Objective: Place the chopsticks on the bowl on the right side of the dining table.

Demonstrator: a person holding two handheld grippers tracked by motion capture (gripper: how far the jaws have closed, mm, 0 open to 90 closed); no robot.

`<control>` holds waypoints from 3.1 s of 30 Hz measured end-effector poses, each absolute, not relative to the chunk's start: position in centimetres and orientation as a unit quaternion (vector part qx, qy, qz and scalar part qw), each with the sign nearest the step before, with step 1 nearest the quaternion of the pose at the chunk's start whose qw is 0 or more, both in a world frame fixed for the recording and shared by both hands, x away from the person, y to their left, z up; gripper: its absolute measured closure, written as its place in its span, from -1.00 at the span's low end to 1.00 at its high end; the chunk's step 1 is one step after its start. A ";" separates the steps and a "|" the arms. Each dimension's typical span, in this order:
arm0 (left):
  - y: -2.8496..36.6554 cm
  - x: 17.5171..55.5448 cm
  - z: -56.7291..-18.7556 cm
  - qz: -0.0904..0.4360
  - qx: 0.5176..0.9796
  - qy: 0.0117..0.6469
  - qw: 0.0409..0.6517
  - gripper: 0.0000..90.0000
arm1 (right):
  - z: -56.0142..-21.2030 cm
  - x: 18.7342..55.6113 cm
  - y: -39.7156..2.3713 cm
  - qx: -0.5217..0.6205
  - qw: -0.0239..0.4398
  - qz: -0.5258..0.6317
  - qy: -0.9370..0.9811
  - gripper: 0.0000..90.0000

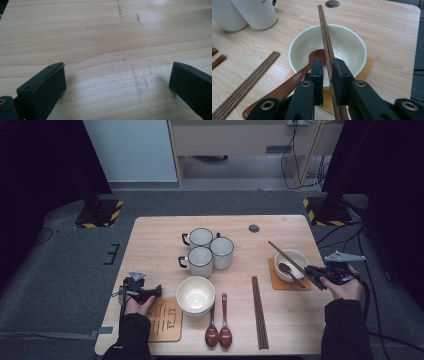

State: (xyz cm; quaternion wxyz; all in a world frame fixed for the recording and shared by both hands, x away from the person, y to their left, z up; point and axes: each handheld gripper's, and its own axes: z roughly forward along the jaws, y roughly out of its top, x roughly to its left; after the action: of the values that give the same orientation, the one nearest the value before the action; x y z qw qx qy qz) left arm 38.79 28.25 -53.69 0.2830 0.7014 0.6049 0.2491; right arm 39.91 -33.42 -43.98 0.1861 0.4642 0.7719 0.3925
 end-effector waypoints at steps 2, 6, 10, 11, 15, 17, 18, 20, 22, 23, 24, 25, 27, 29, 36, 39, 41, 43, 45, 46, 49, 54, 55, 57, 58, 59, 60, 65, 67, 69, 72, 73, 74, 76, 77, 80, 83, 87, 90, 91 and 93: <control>28.2 38.8 -53.7 0.250 0.701 0.605 0.284 -1.00 | -44.1 39.6 -33.4 0.467 0.184 0.391 0.771 0.80; 28.2 38.8 -53.7 0.249 0.701 0.605 0.283 -1.00 | -44.2 39.0 -33.4 0.468 0.182 0.392 0.771 0.86; 28.2 38.8 -53.7 0.249 0.701 0.605 0.284 -1.00 | -44.4 38.3 -33.4 0.470 0.178 0.390 0.772 0.90; 28.2 38.8 -53.7 0.249 0.701 0.605 0.283 -1.00 | -44.5 38.2 -33.4 0.471 0.178 0.389 0.771 0.91; 28.2 38.8 -53.7 0.249 0.702 0.605 0.283 -1.00 | -44.9 37.8 -33.4 0.473 0.174 0.382 0.775 0.94; 28.2 38.8 -53.7 0.250 0.701 0.605 0.284 -1.00 | -45.1 37.7 -33.5 0.477 0.171 0.382 0.773 0.97; 28.2 38.8 -53.7 0.249 0.702 0.605 0.283 -1.00 | -45.2 37.7 -33.5 0.478 0.167 0.380 0.774 0.97; 28.2 38.8 -53.7 0.249 0.701 0.605 0.283 -1.00 | -45.3 37.6 -33.6 0.481 0.164 0.377 0.774 0.98; 28.2 38.8 -53.7 0.249 0.701 0.605 0.283 -1.00 | -45.5 37.6 -33.7 0.485 0.162 0.375 0.773 0.98; 28.2 38.8 -53.7 0.249 0.701 0.605 0.283 -1.00 | -45.5 37.6 -33.7 0.484 0.162 0.374 0.775 0.98; 28.2 38.8 -53.7 0.249 0.701 0.605 0.283 -1.00 | -45.6 37.7 -33.7 0.483 0.162 0.372 0.775 0.98; 28.2 38.8 -53.7 0.249 0.701 0.605 0.283 -1.00 | -45.6 37.7 -33.7 0.483 0.161 0.370 0.777 0.98; 28.2 38.8 -53.7 0.249 0.701 0.605 0.283 -1.00 | -45.7 37.7 -33.7 0.485 0.162 0.368 0.776 0.97; 28.2 38.8 -53.7 0.249 0.701 0.605 0.283 -1.00 | -45.8 37.7 -33.8 0.487 0.162 0.365 0.776 0.96; 28.2 38.8 -53.7 0.250 0.700 0.605 0.284 -1.00 | -46.1 37.8 -34.2 0.499 0.165 0.360 0.771 0.92; 28.2 38.8 -53.7 0.250 0.700 0.605 0.284 -1.00 | -46.2 37.9 -34.3 0.504 0.167 0.359 0.767 0.89; 28.2 38.8 -53.7 0.250 0.701 0.605 0.284 -1.00 | -46.2 37.9 -34.3 0.507 0.168 0.359 0.765 0.86; 28.2 38.8 -53.7 0.249 0.702 0.605 0.283 -1.00 | -46.3 37.9 -34.4 0.509 0.170 0.358 0.764 0.85; 28.2 38.8 -53.7 0.249 0.701 0.605 0.283 -1.00 | -46.4 37.9 -34.5 0.514 0.172 0.357 0.761 0.81; 28.2 38.8 -53.7 0.249 0.702 0.605 0.283 -1.00 | -46.4 38.0 -34.6 0.514 0.173 0.357 0.760 0.80; 28.2 38.8 -53.7 0.249 0.701 0.605 0.283 -1.00 | -46.5 38.0 -34.8 0.515 0.177 0.357 0.759 0.77; 28.2 38.8 -53.7 0.249 0.701 0.605 0.283 -1.00 | -46.5 38.1 -34.9 0.522 0.181 0.357 0.753 0.73; 28.2 38.8 -53.7 0.249 0.700 0.605 0.284 -1.00 | -46.6 38.1 -35.0 0.521 0.183 0.357 0.753 0.72; 28.2 38.8 -53.7 0.249 0.701 0.605 0.283 -1.00 | -46.6 38.1 -35.0 0.523 0.182 0.357 0.752 0.72; 28.2 38.8 -53.7 0.249 0.702 0.605 0.283 -1.00 | -46.6 38.1 -35.0 0.525 0.182 0.356 0.751 0.71; 28.2 38.8 -53.7 0.249 0.702 0.605 0.283 -1.00 | -46.7 38.2 -35.0 0.527 0.182 0.356 0.750 0.70; 28.2 38.8 -53.7 0.249 0.701 0.605 0.283 -1.00 | -46.7 38.2 -35.1 0.528 0.183 0.356 0.749 0.70; 28.2 38.8 -53.7 0.249 0.700 0.605 0.284 -1.00 | -46.7 38.2 -35.3 0.531 0.189 0.355 0.745 0.68; 28.2 38.8 -53.7 0.249 0.701 0.605 0.283 -1.00 | -46.8 38.3 -35.3 0.530 0.190 0.356 0.745 0.67; 28.3 38.8 -53.7 0.249 0.701 0.605 0.283 -1.00 | -46.8 38.3 -35.4 0.532 0.193 0.354 0.744 0.65; 28.2 38.8 -53.7 0.249 0.701 0.605 0.284 -1.00 | -46.9 38.4 -35.5 0.535 0.194 0.355 0.742 0.64; 28.2 38.8 -53.7 0.249 0.700 0.605 0.284 -1.00 | -46.9 38.4 -35.5 0.535 0.195 0.355 0.741 0.63; 28.2 38.8 -53.7 0.249 0.701 0.605 0.283 -1.00 | -47.0 38.4 -35.5 0.537 0.195 0.354 0.740 0.63; 28.2 38.8 -53.7 0.249 0.701 0.605 0.283 -1.00 | -47.0 38.4 -35.6 0.540 0.195 0.354 0.738 0.62; 28.2 38.8 -53.7 0.249 0.700 0.605 0.284 -1.00 | -47.1 38.5 -35.7 0.539 0.198 0.354 0.738 0.62; 28.2 38.8 -53.7 0.249 0.701 0.605 0.283 -1.00 | -47.1 38.5 -35.8 0.539 0.200 0.354 0.737 0.61; 28.2 38.8 -53.7 0.249 0.700 0.605 0.284 -1.00 | -47.1 38.5 -35.8 0.541 0.201 0.355 0.735 0.60; 28.2 38.8 -53.7 0.249 0.701 0.605 0.284 -1.00 | -47.2 38.6 -35.8 0.543 0.203 0.355 0.733 0.60; 28.2 38.8 -53.7 0.249 0.701 0.605 0.283 -1.00 | -47.2 38.6 -35.9 0.544 0.205 0.356 0.732 0.60; 28.3 38.8 -53.7 0.249 0.701 0.605 0.283 -1.00 | -47.2 38.6 -35.9 0.544 0.207 0.356 0.731 0.60; 28.2 38.8 -53.7 0.249 0.701 0.605 0.284 -1.00 | -47.2 38.6 -36.0 0.544 0.208 0.357 0.731 0.60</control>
State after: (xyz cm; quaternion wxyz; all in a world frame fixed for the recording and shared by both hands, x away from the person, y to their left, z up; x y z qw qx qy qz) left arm 38.80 28.24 -53.70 0.2838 0.7006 0.6053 0.2495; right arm 38.60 -35.95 -47.21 0.2081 0.5435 0.7308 0.3567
